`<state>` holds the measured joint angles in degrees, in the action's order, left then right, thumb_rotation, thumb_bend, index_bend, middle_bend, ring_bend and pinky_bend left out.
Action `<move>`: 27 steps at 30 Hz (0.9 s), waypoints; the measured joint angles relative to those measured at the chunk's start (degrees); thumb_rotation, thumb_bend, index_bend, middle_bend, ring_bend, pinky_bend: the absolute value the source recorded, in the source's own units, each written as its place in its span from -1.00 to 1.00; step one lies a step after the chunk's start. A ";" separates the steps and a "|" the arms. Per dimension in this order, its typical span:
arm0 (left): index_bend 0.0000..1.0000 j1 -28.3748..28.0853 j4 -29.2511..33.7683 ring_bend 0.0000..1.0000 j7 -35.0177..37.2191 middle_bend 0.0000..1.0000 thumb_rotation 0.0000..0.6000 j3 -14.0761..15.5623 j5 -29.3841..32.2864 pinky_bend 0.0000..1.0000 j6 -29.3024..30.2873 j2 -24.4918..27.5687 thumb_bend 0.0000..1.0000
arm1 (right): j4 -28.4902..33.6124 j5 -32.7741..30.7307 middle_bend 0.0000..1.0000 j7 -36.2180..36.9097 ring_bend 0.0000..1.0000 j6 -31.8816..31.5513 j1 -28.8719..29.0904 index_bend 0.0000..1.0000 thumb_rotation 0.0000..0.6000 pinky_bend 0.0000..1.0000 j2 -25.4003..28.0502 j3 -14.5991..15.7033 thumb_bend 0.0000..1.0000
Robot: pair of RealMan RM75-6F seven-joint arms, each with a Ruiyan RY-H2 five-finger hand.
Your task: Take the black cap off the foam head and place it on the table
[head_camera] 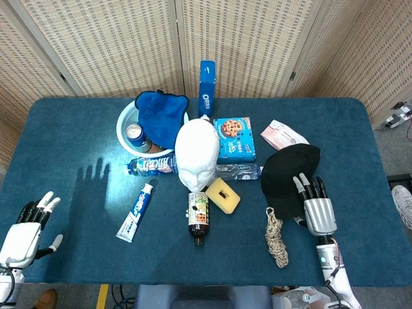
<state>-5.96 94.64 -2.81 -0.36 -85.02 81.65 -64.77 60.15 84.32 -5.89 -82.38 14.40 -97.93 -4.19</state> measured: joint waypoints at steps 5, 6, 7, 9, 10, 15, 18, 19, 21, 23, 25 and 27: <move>-1.00 -0.10 0.18 -1.00 -0.24 -1.00 1.00 0.01 -0.26 -1.00 -0.04 -0.07 -0.41 | 4.78 1.70 -0.89 0.00 -1.00 -2.16 -1.57 -0.94 1.00 -1.00 4.82 1.16 -1.00; -1.00 -0.11 0.25 -1.00 -0.30 -1.00 1.00 0.01 -0.31 -1.00 -0.02 -0.04 -0.41 | 5.54 1.98 -0.89 0.01 -1.00 -2.63 -1.93 -0.94 1.00 -1.00 5.54 1.38 -1.00; -1.00 -0.12 0.32 -1.00 -0.37 -1.00 1.00 0.01 -0.37 -1.00 0.00 0.00 -0.41 | 6.27 2.23 -0.89 0.04 -1.00 -3.06 -2.29 -0.94 1.00 -1.00 6.22 1.59 -1.00; -1.00 -0.17 0.46 -1.00 -0.44 -1.00 1.00 0.00 -0.47 -1.00 -0.01 0.02 -0.41 | 7.89 2.82 -0.89 0.16 -1.00 -4.25 -3.16 -0.94 1.00 -1.00 7.68 2.01 -1.00; -1.00 -0.20 0.51 -1.00 -0.48 -1.00 1.00 0.01 -0.52 -1.00 -0.05 0.02 -0.41 | 8.52 3.06 -0.89 0.17 -1.00 -4.80 -3.53 -0.94 1.00 -1.00 8.24 2.16 -1.00; -1.00 -0.34 0.88 -1.00 -0.80 -1.00 1.00 0.11 -0.84 -1.00 -0.17 -0.01 -0.41 | 11.27 3.83 -0.89 0.32 -1.00 -6.63 -5.08 -0.94 1.00 -1.00 10.47 2.55 -1.00; -1.00 -0.24 1.08 -1.00 -0.94 -1.00 1.00 0.15 -0.81 -1.00 -0.06 0.14 -0.41 | 12.68 4.06 -0.90 0.16 -1.00 -6.31 -5.58 -0.94 1.00 -1.00 12.19 3.19 -1.00; -1.00 -0.21 1.13 -1.00 -0.96 -1.00 1.00 0.15 -0.76 -1.00 -0.03 0.20 -0.41 | 13.16 4.07 -0.91 0.06 -1.00 -5.97 -5.73 -0.94 1.00 -1.00 12.79 3.49 -1.00; -1.00 -0.15 1.23 -1.00 -1.03 -1.00 1.00 0.21 -0.70 -1.00 -0.05 0.28 -0.42 | 14.25 3.95 -0.93 -0.32 -1.00 -4.79 -6.06 -0.96 1.00 -1.00 14.11 4.18 -1.00; -1.00 -0.12 1.35 -1.00 -1.11 -1.00 1.00 0.31 -0.70 -1.00 -0.15 0.33 -0.41 | 15.20 3.74 -0.96 -0.91 -1.00 -3.43 -6.32 -0.99 1.00 -1.00 15.12 4.90 -1.00; -1.00 -0.11 1.45 -1.00 -1.19 -1.00 1.00 0.35 -0.74 -1.00 -0.15 0.36 -0.41 | 15.89 3.66 -0.99 -1.66 -1.00 -2.29 -6.47 -1.00 1.00 -1.00 15.71 5.55 -1.00; -1.00 -0.08 1.52 -1.00 -1.24 -1.00 1.00 0.36 -0.80 -1.00 -0.06 0.37 -0.41 | 16.32 3.79 -1.00 -2.77 -1.00 -1.39 -6.59 -1.00 1.00 -1.00 16.26 6.21 -1.00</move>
<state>-6.04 96.16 -4.06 0.00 -85.82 81.59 -64.40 76.47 88.11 -8.65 -83.77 7.81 -81.67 2.02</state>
